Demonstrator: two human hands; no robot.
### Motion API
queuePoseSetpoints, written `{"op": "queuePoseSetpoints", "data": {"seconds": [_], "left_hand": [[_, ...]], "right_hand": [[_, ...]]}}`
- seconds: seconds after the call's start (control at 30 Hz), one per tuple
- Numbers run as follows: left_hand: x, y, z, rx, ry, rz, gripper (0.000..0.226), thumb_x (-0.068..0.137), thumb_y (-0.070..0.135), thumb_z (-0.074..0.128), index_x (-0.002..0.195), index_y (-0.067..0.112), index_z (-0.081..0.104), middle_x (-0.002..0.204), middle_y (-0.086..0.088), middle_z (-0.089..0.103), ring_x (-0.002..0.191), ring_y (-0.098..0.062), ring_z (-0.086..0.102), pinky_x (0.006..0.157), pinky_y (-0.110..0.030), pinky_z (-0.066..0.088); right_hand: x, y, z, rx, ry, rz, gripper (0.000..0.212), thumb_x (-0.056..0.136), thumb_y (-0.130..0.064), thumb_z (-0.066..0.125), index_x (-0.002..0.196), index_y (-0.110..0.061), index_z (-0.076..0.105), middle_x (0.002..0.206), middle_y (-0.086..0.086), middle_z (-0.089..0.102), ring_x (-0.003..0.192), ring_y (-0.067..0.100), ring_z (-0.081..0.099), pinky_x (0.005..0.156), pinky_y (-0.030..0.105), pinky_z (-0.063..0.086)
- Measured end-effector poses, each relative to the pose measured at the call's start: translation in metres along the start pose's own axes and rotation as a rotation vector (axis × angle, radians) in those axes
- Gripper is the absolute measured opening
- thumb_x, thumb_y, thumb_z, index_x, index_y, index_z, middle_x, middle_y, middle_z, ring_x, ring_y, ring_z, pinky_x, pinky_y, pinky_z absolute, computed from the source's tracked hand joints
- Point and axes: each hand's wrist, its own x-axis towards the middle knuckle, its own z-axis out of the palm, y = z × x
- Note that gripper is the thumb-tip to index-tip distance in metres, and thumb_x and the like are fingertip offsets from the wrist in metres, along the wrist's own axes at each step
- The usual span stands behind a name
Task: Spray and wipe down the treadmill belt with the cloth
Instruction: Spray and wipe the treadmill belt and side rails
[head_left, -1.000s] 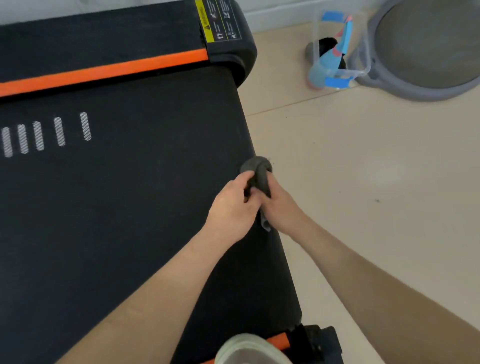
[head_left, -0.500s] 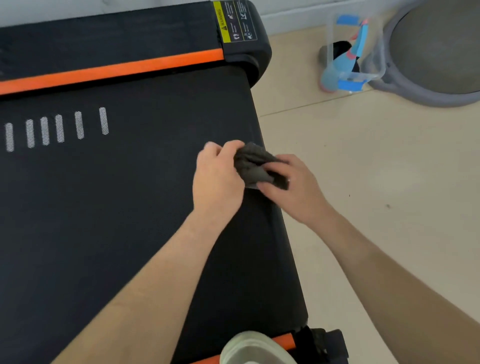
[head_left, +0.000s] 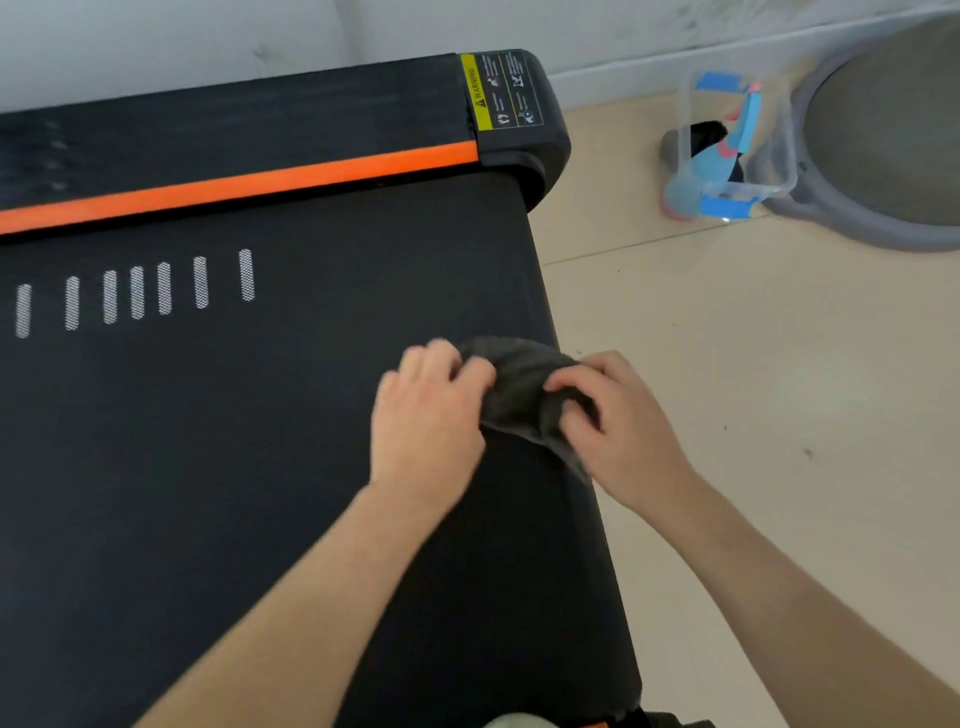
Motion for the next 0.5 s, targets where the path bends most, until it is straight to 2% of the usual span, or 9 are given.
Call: {"op": "queuePoseSetpoints", "data": {"seconds": [0.07,0.13,0.2,0.27,0.3,0.37,0.43,0.47,0.5], "left_hand": [[0.009,-0.018,-0.007,0.005,-0.09,-0.09,0.027,0.081,0.008,0.056,0.102,0.023,0.063,0.104,-0.003,0.052,0.097,-0.025,0.05,0.074,-0.035,0.038],[-0.006,-0.031,0.002,-0.015,-0.22,-0.135,0.02,0.086,0.012,0.057,0.098,0.028,0.058,0.108,0.001,0.049,0.105,-0.022,0.048,0.081,-0.033,0.039],[-0.041,-0.029,0.013,-0.074,-0.3,-0.063,0.018,0.075,0.009,0.061,0.08,0.026,0.059,0.094,0.003,0.052,0.093,-0.023,0.052,0.072,-0.032,0.04],[-0.084,-0.022,0.022,-0.156,-0.361,0.019,0.018,0.055,0.008,0.06,0.063,0.023,0.053,0.075,0.004,0.05,0.072,-0.022,0.053,0.057,-0.03,0.039],[-0.098,-0.023,0.024,-0.181,-0.351,0.028,0.02,0.049,0.008,0.055,0.058,0.024,0.049,0.069,0.006,0.046,0.064,-0.021,0.052,0.052,-0.027,0.036],[-0.095,-0.025,0.02,-0.296,-0.252,-0.011,0.027,0.049,0.003,0.05,0.059,0.027,0.04,0.067,0.009,0.04,0.06,-0.018,0.049,0.05,-0.025,0.032],[-0.069,-0.04,0.016,-0.302,-0.089,-0.141,0.032,0.056,-0.006,0.052,0.064,0.024,0.044,0.071,0.008,0.041,0.065,-0.018,0.046,0.053,-0.028,0.034],[-0.05,-0.047,0.01,-0.299,-0.012,-0.225,0.032,0.06,-0.01,0.053,0.067,0.021,0.049,0.074,0.006,0.042,0.07,-0.018,0.045,0.056,-0.03,0.035],[-0.031,-0.055,0.005,-0.285,0.05,-0.294,0.03,0.064,-0.011,0.053,0.072,0.018,0.055,0.079,0.004,0.045,0.075,-0.019,0.044,0.059,-0.031,0.036]], "right_hand": [[0.004,-0.003,0.014,-0.076,-0.174,-0.005,0.023,0.09,-0.018,0.058,0.111,-0.027,0.064,0.108,-0.01,0.046,0.1,0.011,0.048,0.085,0.022,0.042],[-0.006,-0.006,0.019,-0.138,-0.298,0.017,0.015,0.089,-0.021,0.059,0.1,-0.032,0.059,0.101,-0.012,0.046,0.092,0.009,0.049,0.075,0.019,0.039],[-0.028,-0.008,0.016,-0.196,-0.48,0.005,0.007,0.088,-0.025,0.056,0.088,-0.032,0.057,0.091,-0.013,0.047,0.082,0.007,0.05,0.067,0.019,0.038],[-0.053,-0.015,0.015,-0.285,-0.745,-0.058,0.008,0.086,-0.027,0.053,0.085,-0.026,0.06,0.087,-0.012,0.048,0.08,0.009,0.049,0.069,0.024,0.042],[-0.055,-0.017,0.016,-0.3,-0.814,-0.068,0.01,0.084,-0.027,0.051,0.084,-0.024,0.061,0.086,-0.011,0.049,0.08,0.01,0.049,0.071,0.027,0.043],[-0.031,-0.022,0.01,-0.213,-0.72,-0.06,0.01,0.081,-0.027,0.051,0.076,-0.026,0.06,0.083,-0.009,0.051,0.079,0.011,0.051,0.072,0.033,0.045],[0.007,-0.028,0.01,-0.069,-0.386,-0.062,0.012,0.081,-0.024,0.052,0.076,-0.03,0.06,0.086,-0.009,0.053,0.083,0.013,0.051,0.074,0.034,0.044],[0.026,-0.031,0.01,-0.063,-0.257,-0.072,0.015,0.085,-0.022,0.052,0.086,-0.03,0.065,0.098,-0.006,0.056,0.095,0.015,0.051,0.081,0.035,0.045],[0.041,-0.035,0.015,-0.139,-0.218,-0.069,0.022,0.092,-0.024,0.05,0.107,-0.03,0.065,0.12,-0.002,0.053,0.115,0.019,0.045,0.093,0.038,0.043]]}}
